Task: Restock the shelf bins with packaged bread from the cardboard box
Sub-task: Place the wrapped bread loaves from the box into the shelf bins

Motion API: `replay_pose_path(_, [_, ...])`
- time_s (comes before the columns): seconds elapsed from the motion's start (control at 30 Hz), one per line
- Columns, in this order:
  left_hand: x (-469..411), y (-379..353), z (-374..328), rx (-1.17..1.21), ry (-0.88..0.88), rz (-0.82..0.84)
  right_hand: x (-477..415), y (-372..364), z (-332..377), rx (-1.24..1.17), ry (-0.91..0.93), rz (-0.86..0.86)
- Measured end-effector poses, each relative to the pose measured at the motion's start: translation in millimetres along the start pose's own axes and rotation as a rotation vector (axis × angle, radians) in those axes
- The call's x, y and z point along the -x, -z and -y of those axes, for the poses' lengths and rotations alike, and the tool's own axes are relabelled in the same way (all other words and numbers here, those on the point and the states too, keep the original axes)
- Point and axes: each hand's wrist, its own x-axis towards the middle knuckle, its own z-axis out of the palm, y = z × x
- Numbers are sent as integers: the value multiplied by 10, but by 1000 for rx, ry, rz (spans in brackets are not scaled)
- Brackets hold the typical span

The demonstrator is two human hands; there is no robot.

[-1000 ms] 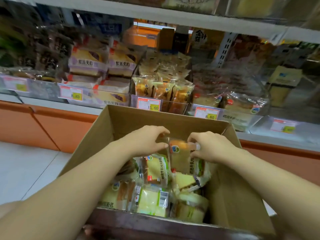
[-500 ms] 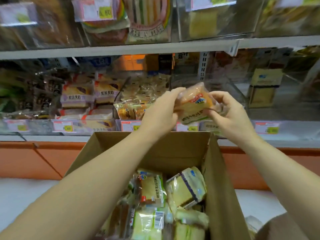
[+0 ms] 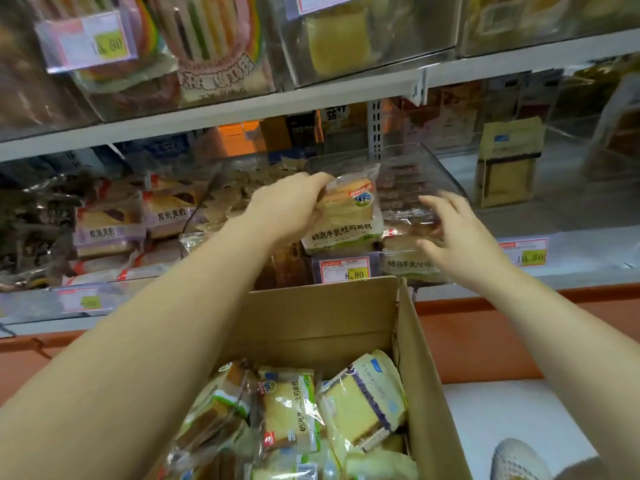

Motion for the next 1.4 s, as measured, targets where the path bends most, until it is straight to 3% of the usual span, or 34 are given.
replay_pose_path(0.27, [-167,-226,-213,-183,-57,158,-202,-74,-9,428,-2,16])
replay_pose_path(0.47, [-241,-459,-244,-285,-50,254,-200,-98,-67,412,11,-90])
replay_pose_path(0.63, [-111,-495,-217,-302,-23,167,-182,-101,-92,398,108,-231])
replay_pose_path(0.77, [101,-598,-287,-93,-75,-60,-128,-100,-92,479,86,-96])
replay_pose_path(0.9, [249,-803,-323,-77,-148,37,-81,-69,-17,477,58,-74])
replay_pose_path(1.0, [253,-933,-294,-115,-152,70,-16,-70,85,458,140,-141])
replay_pose_path(1.17, [121,-978,-286,-48,-116,144,12,-273,77,465,221,176])
replay_pose_path(1.4, [188,-997,-281,-53,-143,142,-37,-282,111,387,192,198])
